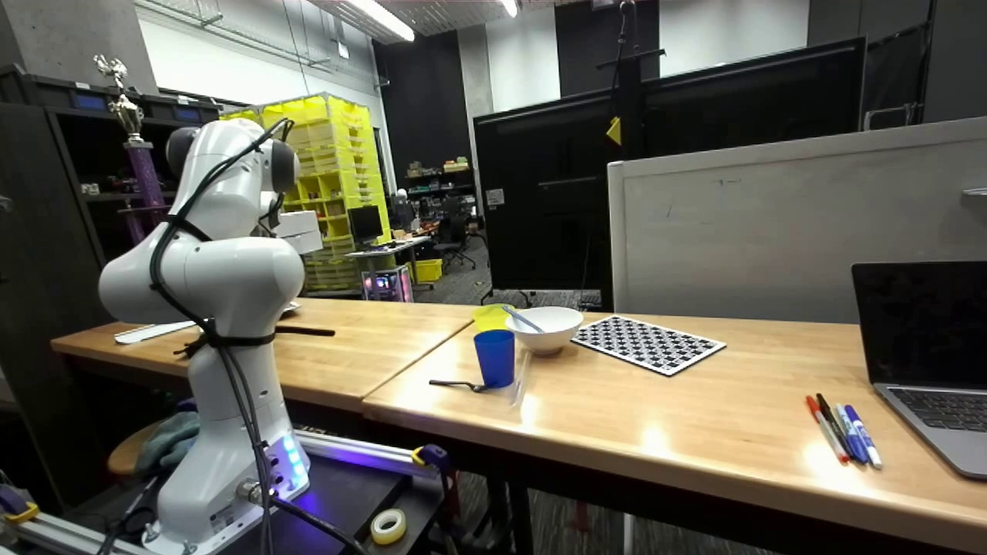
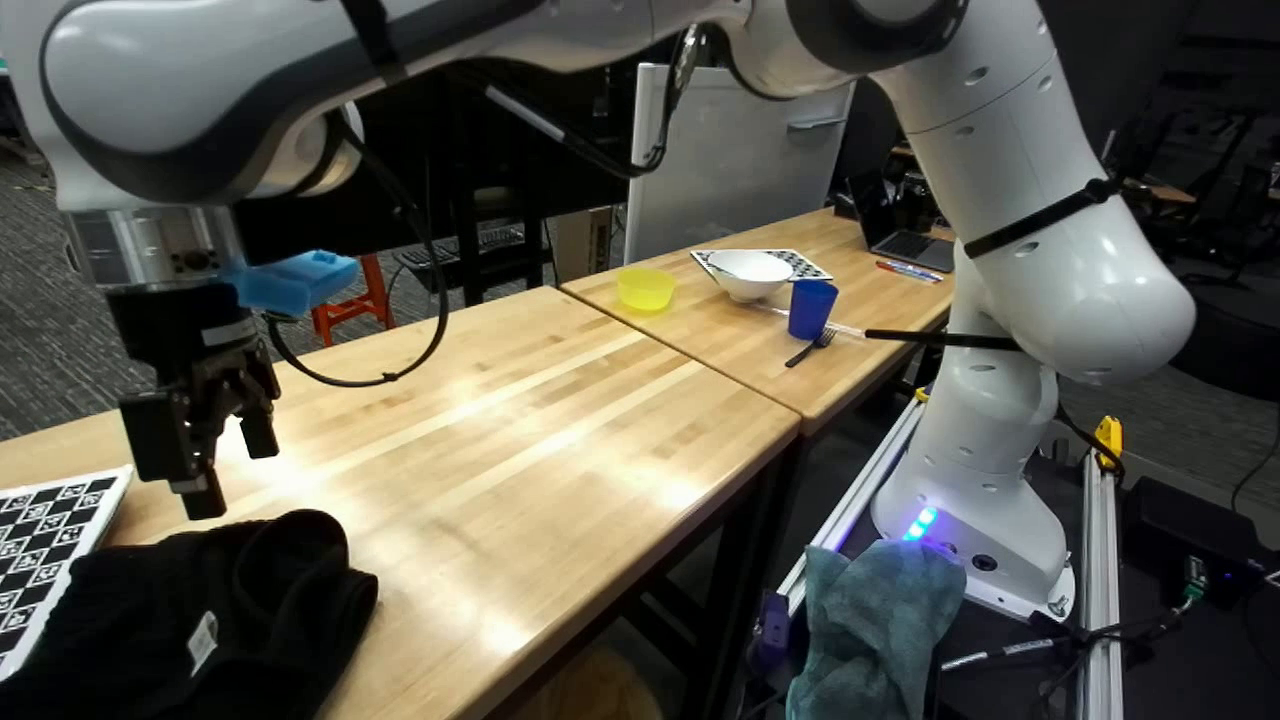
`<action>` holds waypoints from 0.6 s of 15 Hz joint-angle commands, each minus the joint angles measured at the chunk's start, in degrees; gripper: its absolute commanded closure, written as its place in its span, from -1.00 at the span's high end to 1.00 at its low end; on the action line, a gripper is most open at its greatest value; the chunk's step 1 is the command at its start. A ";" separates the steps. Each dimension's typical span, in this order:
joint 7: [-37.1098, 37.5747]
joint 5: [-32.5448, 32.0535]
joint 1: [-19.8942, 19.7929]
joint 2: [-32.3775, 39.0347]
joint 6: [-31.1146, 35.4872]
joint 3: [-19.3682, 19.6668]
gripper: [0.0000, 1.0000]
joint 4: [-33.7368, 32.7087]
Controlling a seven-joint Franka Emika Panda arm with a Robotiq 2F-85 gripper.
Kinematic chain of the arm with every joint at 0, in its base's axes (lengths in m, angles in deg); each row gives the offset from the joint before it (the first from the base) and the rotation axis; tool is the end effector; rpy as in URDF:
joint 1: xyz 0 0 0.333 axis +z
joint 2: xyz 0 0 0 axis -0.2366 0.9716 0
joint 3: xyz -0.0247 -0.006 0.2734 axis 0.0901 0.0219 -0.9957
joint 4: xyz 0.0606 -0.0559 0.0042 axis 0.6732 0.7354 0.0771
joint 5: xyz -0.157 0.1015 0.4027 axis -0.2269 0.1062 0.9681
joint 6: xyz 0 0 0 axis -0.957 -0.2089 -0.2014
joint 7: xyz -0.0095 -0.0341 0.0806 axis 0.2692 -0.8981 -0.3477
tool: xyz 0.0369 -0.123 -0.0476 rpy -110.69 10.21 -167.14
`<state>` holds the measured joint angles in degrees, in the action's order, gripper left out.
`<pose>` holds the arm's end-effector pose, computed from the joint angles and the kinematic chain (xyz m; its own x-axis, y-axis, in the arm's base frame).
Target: Move the black cloth to the right
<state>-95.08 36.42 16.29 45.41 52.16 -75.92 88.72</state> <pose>0.5064 0.5429 0.2381 0.6133 0.7890 -0.0366 0.7620 -0.6033 -0.2352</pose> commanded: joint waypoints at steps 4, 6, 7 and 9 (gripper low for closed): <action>2.79 1.95 1.45 7.81 -6.09 0.22 1.00 -12.08; 5.73 3.72 2.08 9.21 -9.03 0.26 1.00 -14.75; 7.33 4.39 2.60 9.90 -10.02 0.48 1.00 -16.03; 9.91 5.45 3.55 11.55 -11.14 0.87 1.00 -18.53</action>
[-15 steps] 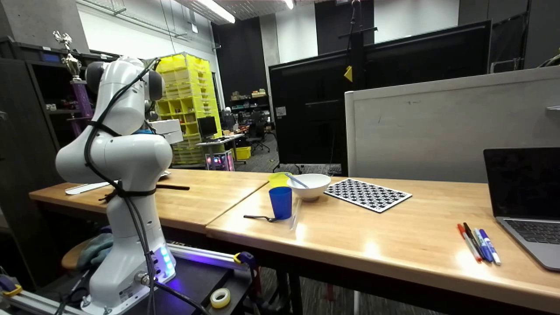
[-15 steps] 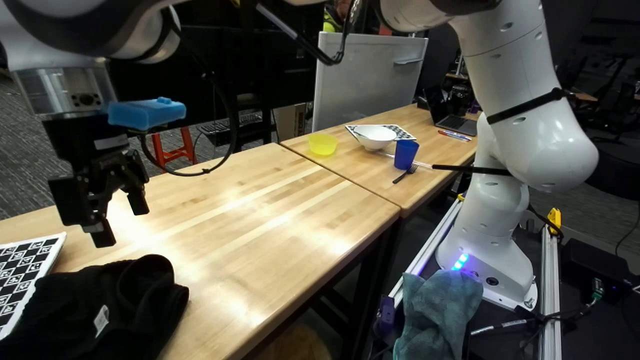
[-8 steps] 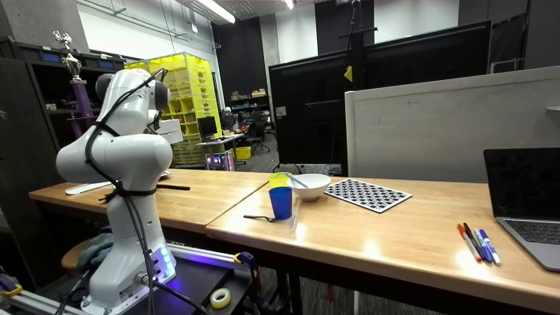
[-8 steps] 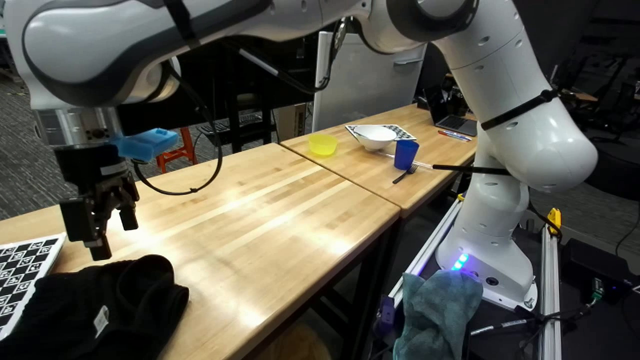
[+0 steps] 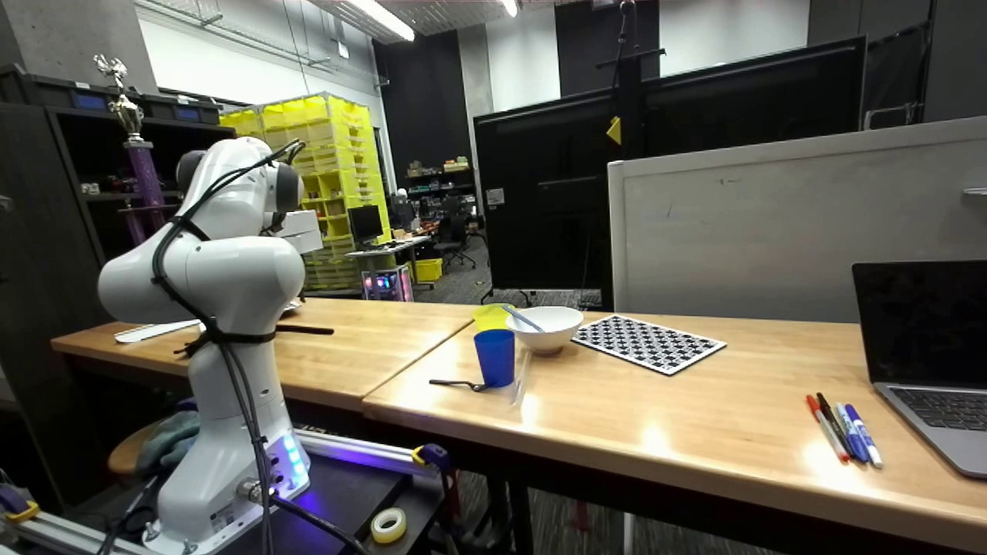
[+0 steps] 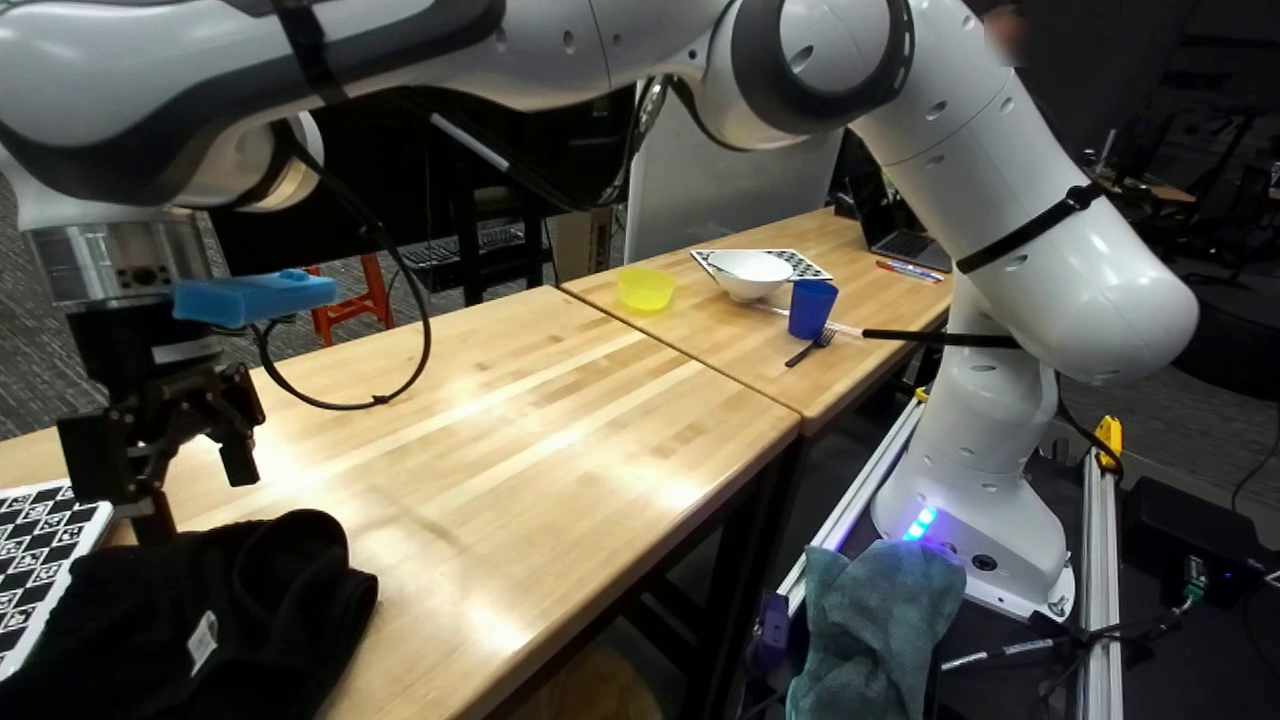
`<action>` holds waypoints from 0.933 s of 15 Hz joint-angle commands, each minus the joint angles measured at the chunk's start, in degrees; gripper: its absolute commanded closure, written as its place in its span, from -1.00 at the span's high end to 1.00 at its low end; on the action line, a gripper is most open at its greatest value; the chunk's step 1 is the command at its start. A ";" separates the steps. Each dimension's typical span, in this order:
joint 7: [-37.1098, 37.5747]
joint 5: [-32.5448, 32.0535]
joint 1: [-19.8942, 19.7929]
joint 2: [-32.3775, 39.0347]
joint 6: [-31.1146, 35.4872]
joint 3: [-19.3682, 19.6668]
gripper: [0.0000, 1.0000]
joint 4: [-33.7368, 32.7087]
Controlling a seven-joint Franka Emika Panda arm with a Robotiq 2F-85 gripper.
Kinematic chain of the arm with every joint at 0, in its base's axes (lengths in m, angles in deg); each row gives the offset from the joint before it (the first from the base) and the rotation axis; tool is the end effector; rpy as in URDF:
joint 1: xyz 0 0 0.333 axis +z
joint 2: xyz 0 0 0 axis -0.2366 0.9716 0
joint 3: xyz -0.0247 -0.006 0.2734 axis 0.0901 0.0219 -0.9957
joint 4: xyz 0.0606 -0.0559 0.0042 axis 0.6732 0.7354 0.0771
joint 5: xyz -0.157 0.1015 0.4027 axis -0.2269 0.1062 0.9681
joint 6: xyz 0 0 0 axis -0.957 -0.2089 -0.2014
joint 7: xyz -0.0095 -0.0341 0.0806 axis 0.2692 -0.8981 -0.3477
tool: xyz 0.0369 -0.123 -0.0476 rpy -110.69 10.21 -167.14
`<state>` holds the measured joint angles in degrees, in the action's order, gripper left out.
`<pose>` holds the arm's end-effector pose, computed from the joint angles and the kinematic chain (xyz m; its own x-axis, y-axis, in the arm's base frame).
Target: Move the black cloth to the right
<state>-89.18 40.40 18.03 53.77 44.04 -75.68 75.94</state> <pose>0.5153 0.5625 0.2338 0.6867 0.7159 -0.1262 0.6533 -0.6838 -0.3250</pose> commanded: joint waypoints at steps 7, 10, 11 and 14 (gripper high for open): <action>7.36 0.73 4.39 10.02 -0.07 1.48 1.00 -12.56; 7.42 1.01 4.17 12.18 2.56 1.55 1.00 -13.69; 7.43 1.11 3.94 12.79 3.29 1.53 1.00 -13.85; 8.44 1.21 3.29 13.83 4.33 1.61 1.00 -14.39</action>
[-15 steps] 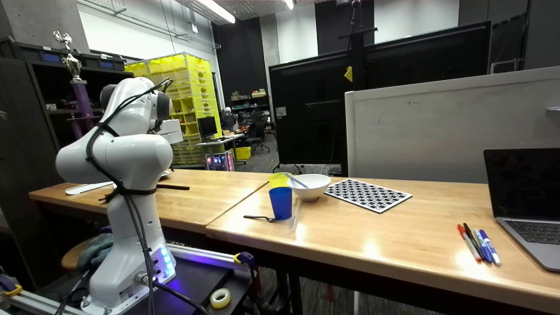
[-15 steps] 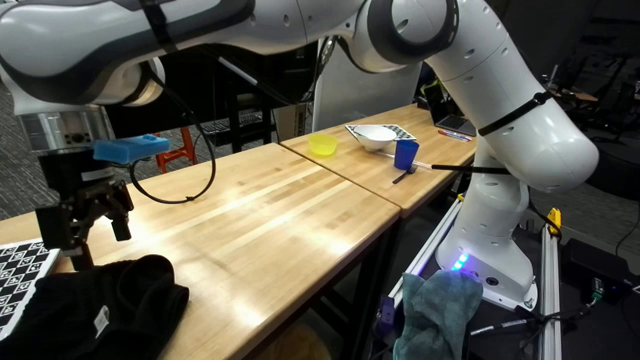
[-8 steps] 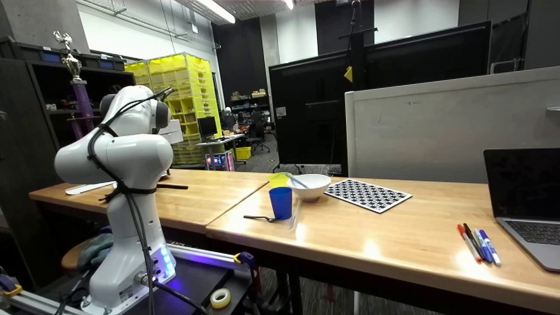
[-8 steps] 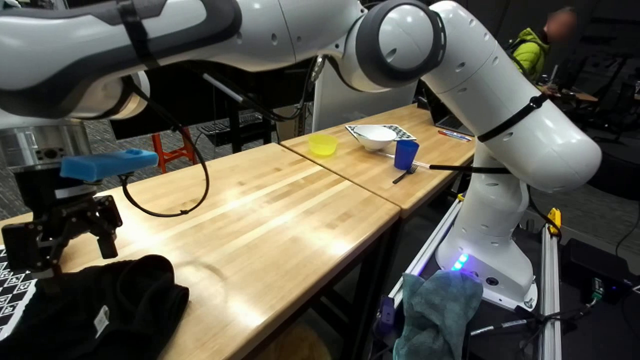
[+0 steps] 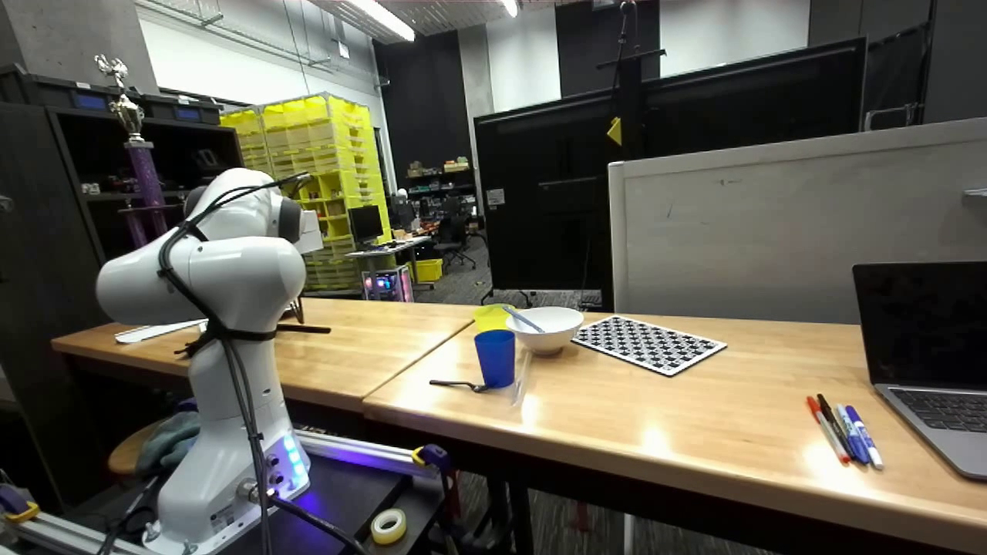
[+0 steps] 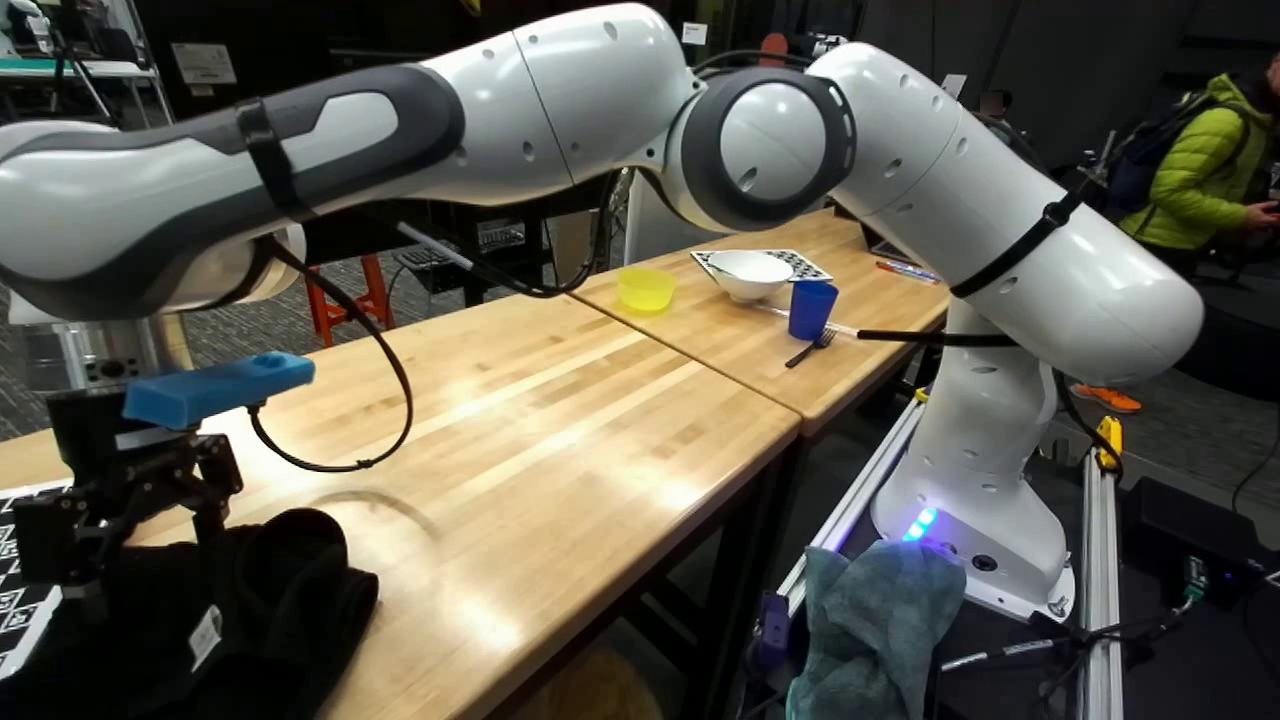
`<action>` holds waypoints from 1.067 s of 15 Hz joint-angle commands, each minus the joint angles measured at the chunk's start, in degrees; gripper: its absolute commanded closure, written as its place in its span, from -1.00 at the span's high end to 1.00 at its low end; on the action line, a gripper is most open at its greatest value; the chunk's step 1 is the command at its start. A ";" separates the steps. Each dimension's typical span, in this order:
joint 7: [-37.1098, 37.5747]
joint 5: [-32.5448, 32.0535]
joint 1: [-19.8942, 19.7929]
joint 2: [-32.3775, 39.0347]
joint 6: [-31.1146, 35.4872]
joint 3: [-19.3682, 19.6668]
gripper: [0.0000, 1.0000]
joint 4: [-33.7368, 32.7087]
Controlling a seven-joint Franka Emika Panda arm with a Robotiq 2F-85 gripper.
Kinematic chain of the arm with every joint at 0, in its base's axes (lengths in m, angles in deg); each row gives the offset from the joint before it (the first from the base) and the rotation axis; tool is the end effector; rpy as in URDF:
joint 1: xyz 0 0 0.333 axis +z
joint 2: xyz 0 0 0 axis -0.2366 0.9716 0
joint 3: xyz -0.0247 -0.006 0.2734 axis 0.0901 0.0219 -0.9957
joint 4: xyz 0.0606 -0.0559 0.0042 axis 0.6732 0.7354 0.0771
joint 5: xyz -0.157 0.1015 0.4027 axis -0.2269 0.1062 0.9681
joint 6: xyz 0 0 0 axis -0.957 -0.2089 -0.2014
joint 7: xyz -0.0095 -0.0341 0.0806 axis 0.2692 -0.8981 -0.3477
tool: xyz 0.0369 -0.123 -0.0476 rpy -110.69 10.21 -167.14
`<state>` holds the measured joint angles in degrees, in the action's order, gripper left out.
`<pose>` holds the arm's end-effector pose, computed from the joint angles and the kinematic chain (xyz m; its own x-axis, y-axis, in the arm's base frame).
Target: Move the black cloth to the right
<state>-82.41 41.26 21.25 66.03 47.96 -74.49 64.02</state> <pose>0.5299 0.5897 0.1765 0.7846 0.6087 -0.1176 0.5412 -0.7651 -0.3488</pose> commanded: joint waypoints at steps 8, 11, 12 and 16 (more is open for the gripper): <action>4.77 -0.44 -1.11 0.34 1.82 1.99 -0.19 -1.84; 6.02 -0.51 -1.06 0.13 1.24 2.31 -0.66 -2.35; 6.48 -0.56 -0.98 0.09 1.11 2.34 -0.83 -2.49; 8.91 -1.38 -0.58 -0.21 0.06 3.02 -1.00 -2.71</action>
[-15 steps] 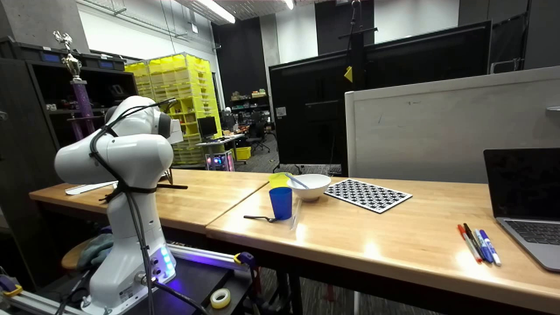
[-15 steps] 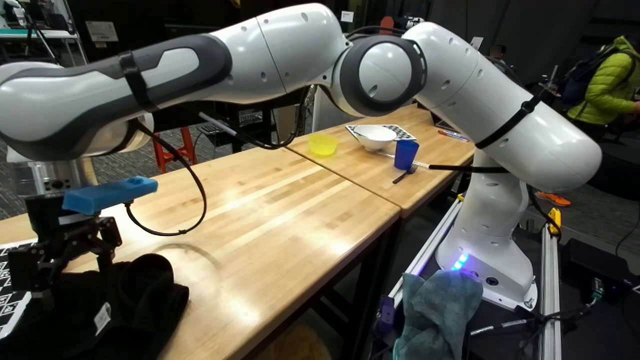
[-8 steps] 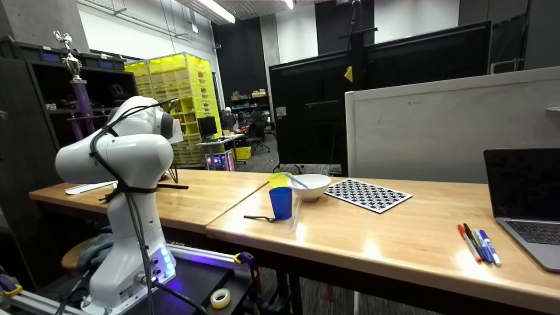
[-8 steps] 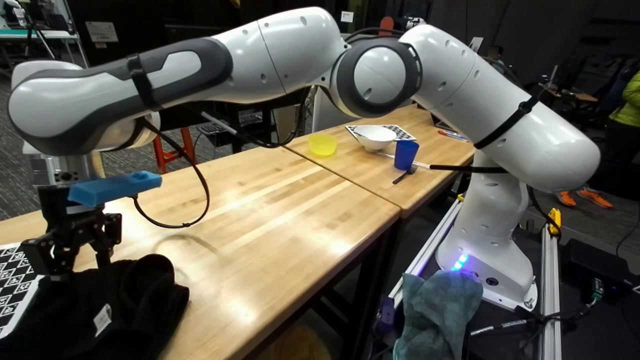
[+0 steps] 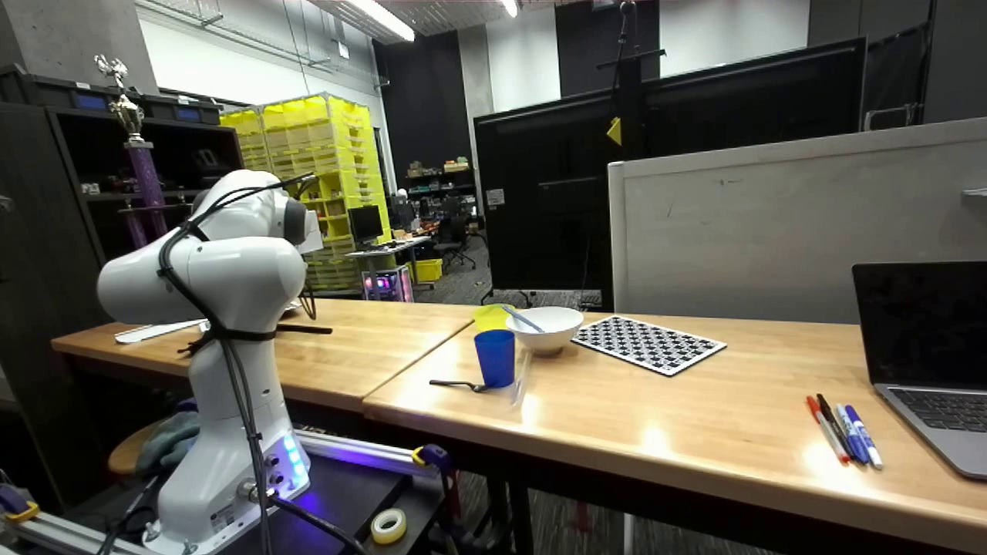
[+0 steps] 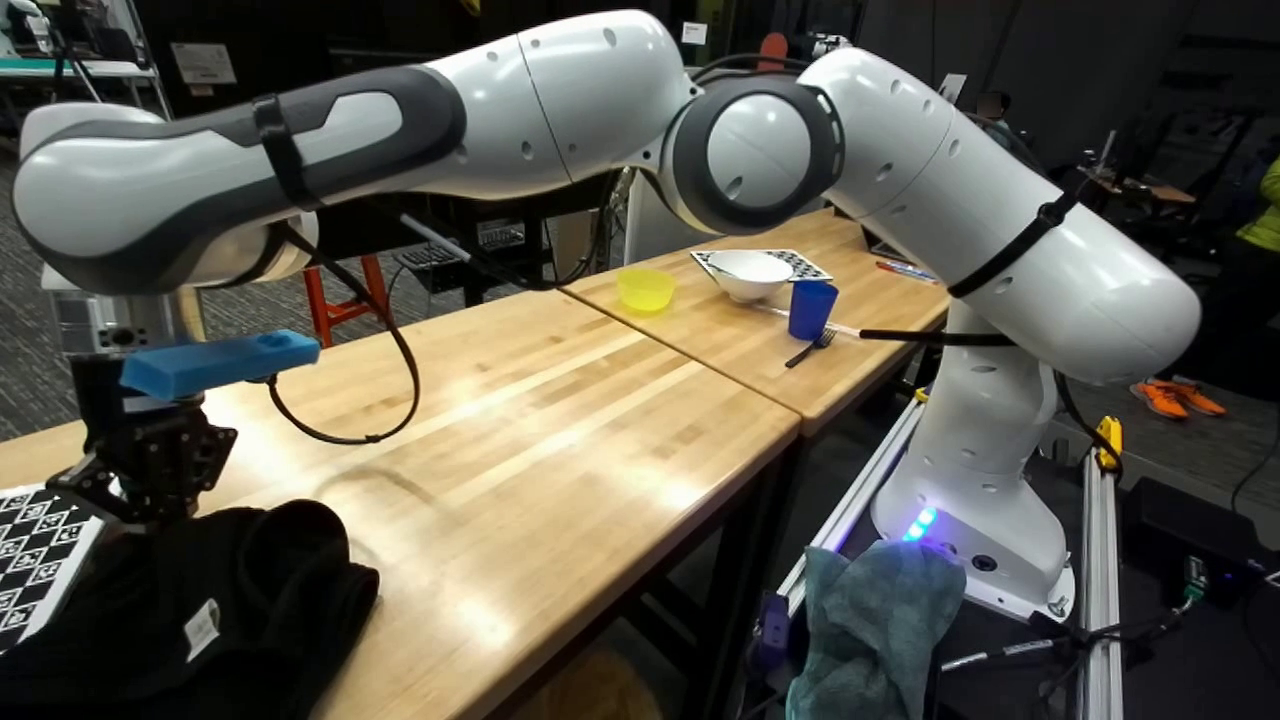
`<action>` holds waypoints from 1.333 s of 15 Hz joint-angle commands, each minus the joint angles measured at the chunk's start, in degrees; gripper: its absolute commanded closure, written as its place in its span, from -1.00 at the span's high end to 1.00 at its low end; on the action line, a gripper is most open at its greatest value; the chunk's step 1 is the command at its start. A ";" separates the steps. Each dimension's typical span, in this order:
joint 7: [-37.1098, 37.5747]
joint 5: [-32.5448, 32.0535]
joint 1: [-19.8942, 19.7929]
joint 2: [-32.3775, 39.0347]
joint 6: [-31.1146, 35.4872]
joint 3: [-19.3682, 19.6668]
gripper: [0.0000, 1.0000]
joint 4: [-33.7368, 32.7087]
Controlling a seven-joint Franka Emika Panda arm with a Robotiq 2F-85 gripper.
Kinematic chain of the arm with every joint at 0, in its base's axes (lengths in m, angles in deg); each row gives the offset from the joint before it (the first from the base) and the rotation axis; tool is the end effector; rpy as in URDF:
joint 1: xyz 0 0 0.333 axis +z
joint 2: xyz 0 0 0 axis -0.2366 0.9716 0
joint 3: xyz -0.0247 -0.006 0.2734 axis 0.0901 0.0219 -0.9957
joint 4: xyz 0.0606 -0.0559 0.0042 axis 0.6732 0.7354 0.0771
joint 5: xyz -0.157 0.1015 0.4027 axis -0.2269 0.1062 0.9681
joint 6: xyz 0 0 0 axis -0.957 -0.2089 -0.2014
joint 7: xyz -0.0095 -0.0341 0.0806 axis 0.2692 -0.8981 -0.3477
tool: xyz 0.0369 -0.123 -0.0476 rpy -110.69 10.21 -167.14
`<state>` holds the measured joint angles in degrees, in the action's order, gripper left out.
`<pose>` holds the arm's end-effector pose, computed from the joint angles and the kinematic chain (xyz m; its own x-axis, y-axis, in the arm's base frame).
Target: Move the black cloth to the right
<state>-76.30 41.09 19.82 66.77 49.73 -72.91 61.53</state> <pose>0.5678 0.5689 0.1863 0.8747 0.4752 -0.0954 0.4240 -0.8456 -0.3243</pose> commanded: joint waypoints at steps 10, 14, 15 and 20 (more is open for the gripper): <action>13.38 -2.09 -0.02 -3.22 -5.26 5.36 -0.96 4.36; 17.38 -1.89 -0.74 -5.97 -6.69 6.44 -0.96 8.50; 18.14 -1.87 -0.94 -6.78 -6.75 6.71 -0.96 9.91; 20.83 -1.95 -1.73 -11.28 -5.47 7.78 -0.96 17.71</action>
<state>-57.45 39.91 18.45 60.39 43.64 -66.36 71.03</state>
